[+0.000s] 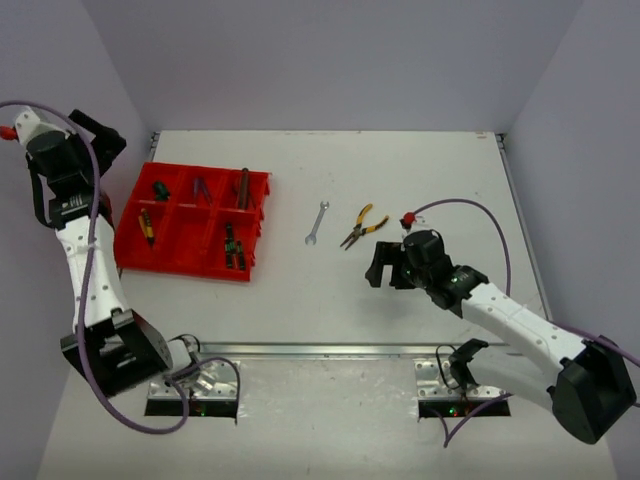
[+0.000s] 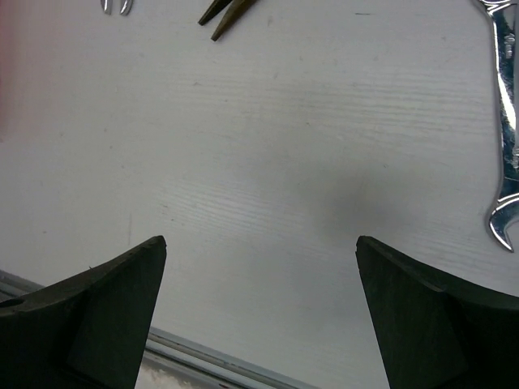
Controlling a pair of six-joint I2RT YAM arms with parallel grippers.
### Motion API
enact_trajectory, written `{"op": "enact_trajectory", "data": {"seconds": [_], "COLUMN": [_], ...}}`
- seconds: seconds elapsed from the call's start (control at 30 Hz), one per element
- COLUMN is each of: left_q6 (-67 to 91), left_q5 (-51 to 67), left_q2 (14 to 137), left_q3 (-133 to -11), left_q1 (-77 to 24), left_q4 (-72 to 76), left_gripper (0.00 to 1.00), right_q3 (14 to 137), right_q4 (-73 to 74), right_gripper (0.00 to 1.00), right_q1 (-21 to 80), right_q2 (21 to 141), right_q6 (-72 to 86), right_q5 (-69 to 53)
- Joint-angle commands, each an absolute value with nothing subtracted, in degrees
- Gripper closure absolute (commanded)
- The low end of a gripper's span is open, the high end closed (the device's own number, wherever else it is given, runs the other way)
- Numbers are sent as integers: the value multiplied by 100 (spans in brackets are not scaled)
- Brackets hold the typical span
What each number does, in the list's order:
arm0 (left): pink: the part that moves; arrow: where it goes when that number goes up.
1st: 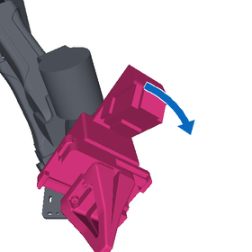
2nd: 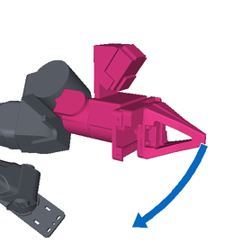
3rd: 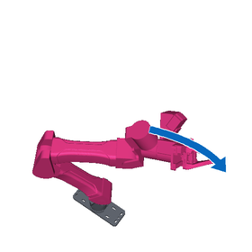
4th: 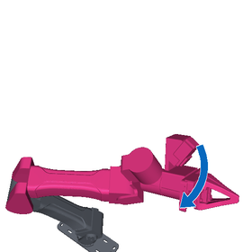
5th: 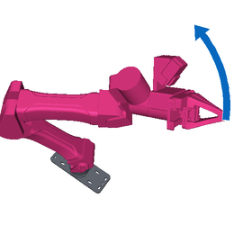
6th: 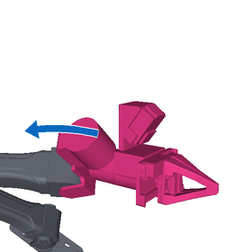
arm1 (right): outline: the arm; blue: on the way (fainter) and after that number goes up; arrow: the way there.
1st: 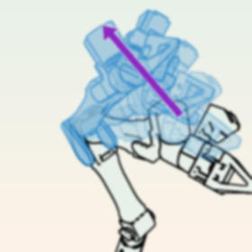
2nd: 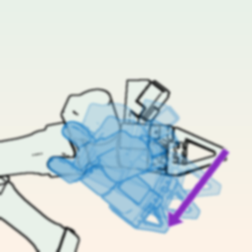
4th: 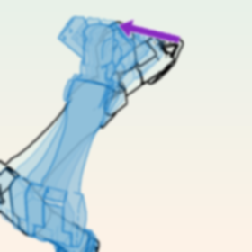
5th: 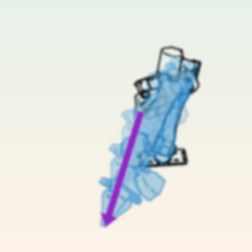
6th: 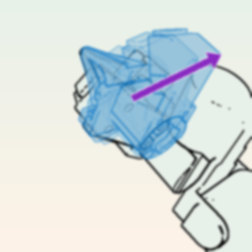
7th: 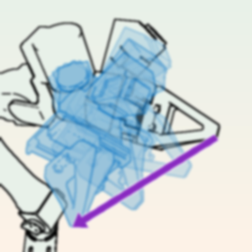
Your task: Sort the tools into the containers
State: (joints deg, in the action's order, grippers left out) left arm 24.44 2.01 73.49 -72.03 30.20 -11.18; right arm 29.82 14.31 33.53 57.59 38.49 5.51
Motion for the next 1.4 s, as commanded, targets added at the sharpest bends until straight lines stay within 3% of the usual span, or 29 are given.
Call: {"op": "enact_trajectory", "data": {"seconds": [0.0,0.07,0.23,0.53,0.73,1.0,1.1,1.27,1.37], "left_q6": [3862,4261,3845,2358,2420,2443,2452,2443,2435], "left_q5": [1360,1790,2506,600,589,609,630,669,709], "left_q2": [5819,4720,3791,2771,2536,2262,2236,2241,2247], "left_q3": [-6735,-5774,-4801,-4374,-4118,-3990,-3967,-3963,-3955], "left_q1": [3059,2988,2892,1035,533,188,158,149,141], "left_q4": [-1548,-1151,-1720,-2822,-2755,-2646,-2608,-2593,-2587], "left_gripper": [0,0,0,0,0,0,0,0,0], "right_q3": [3506,3716,4684,7336,9294,9520,9026,8281,7845], "right_q4": [1749,2001,2951,4198,5338,5181,4665,3913,3486], "right_gripper": [1,1,1,1,2,10,26,45,67], "right_q1": [3340,3349,3339,2912,2596,2487,2487,2479,2487], "right_q2": [6037,6345,7518,10093,11757,12456,12400,12145,11882], "right_q6": [4430,4902,5951,6842,7138,7280,7264,7276,7242], "right_q5": [1338,1585,2522,3055,3096,2720,2413,2139,2010]}}
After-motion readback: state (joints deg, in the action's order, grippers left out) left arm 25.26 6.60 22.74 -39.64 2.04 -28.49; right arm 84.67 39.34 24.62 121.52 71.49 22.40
